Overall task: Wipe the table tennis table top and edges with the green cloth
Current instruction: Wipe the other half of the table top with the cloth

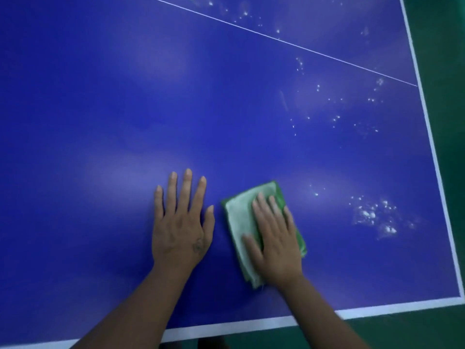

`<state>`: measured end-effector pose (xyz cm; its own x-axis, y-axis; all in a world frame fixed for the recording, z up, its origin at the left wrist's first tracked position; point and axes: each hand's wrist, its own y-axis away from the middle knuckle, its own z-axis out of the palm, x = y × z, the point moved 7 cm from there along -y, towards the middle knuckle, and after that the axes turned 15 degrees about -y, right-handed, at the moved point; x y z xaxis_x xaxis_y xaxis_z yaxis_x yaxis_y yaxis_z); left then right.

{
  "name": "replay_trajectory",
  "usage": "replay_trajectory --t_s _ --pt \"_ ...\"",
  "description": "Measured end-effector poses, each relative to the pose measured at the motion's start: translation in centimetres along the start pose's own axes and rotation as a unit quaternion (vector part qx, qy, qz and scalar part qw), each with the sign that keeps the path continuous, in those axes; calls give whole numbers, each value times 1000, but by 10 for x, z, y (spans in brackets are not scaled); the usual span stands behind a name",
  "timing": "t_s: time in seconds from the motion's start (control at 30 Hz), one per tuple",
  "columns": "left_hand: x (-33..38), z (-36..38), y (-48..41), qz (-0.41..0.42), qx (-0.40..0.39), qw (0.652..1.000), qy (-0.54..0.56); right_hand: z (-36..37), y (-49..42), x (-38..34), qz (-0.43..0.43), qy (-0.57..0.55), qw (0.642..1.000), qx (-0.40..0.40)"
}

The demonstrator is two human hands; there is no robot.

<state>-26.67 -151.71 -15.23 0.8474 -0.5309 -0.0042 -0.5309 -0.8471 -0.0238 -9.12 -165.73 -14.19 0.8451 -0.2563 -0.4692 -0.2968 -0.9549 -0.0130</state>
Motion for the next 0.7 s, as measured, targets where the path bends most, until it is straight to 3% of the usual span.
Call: replay_trajectory --t_s 0.13,0.3,0.53,0.7 --pt "-1 -1 1 -7 23 1000 10 5 77 -7 -60 -7 994 -90" --pt "-1 0 -1 -14 22 999 27 -23 30 40 -139 16 976 -166" --pt "1 -3 -3 -15 11 1000 9 -58 -103 96 -70 33 995 -62" --pt "3 -8 -4 -17 21 1000 -6 -42 -56 75 -22 32 999 1"
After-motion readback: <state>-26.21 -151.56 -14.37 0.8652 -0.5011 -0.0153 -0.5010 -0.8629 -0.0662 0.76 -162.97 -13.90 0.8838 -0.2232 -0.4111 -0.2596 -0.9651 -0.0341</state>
